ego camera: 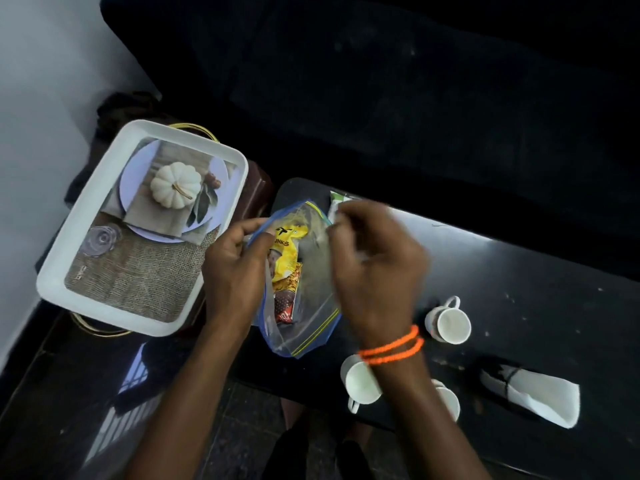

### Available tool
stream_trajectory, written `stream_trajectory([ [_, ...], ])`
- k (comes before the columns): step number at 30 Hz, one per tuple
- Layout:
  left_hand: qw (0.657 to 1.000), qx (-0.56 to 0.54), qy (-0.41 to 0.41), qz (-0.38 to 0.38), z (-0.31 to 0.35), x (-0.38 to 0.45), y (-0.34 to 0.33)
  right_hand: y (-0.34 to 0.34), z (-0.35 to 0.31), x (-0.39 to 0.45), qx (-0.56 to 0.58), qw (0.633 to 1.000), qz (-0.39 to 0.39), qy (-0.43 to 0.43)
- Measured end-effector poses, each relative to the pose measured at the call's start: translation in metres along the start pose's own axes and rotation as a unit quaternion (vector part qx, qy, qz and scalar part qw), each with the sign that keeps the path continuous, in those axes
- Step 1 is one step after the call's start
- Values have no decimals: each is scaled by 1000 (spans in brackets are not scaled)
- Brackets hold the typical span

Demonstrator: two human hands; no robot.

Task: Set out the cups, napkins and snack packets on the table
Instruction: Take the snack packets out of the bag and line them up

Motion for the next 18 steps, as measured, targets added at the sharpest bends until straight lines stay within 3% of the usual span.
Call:
stream_trajectory([
  [2, 1000, -5, -10, 4, 2, -4, 2, -36, 5, -33, -84, 980, -154, -97],
  [4, 1000, -15, -23, 11, 4, -8, 5, -70, 31, -62, -202, 914, -270, -224],
  [9, 1000, -8, -27, -11, -7, -17, 6, -101, 67, -88, -180, 826, -341, -411],
  [11, 1000, 1, -25, -16, -11, -20, 6, -95, 70, -105, -165, 796, -393, -429],
  [13, 1000, 0, -25, -9, -13, -19, 8, -89, 68, -115, -184, 790, -451, -372],
  [15, 999, 10, -31, 19, -11, -14, 12, -86, 59, -112, -192, 796, -442, -366],
  [16, 998, 23, -39, 37, -9, -9, 15, -87, 53, -103, -188, 826, -395, -354],
  [18, 996, 44, -55, 61, -4, 1, 19, -83, 26, -82, -156, 907, -307, -243],
])
Point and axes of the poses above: each hand's wrist, its own x-axis towards the middle knuckle, its own y-axis out of the back of the hand, z = x × y, the point moved 5 cm from there along x, towards the middle knuckle, and after that the axes turned 12 degrees about z, right-handed, at the moved point
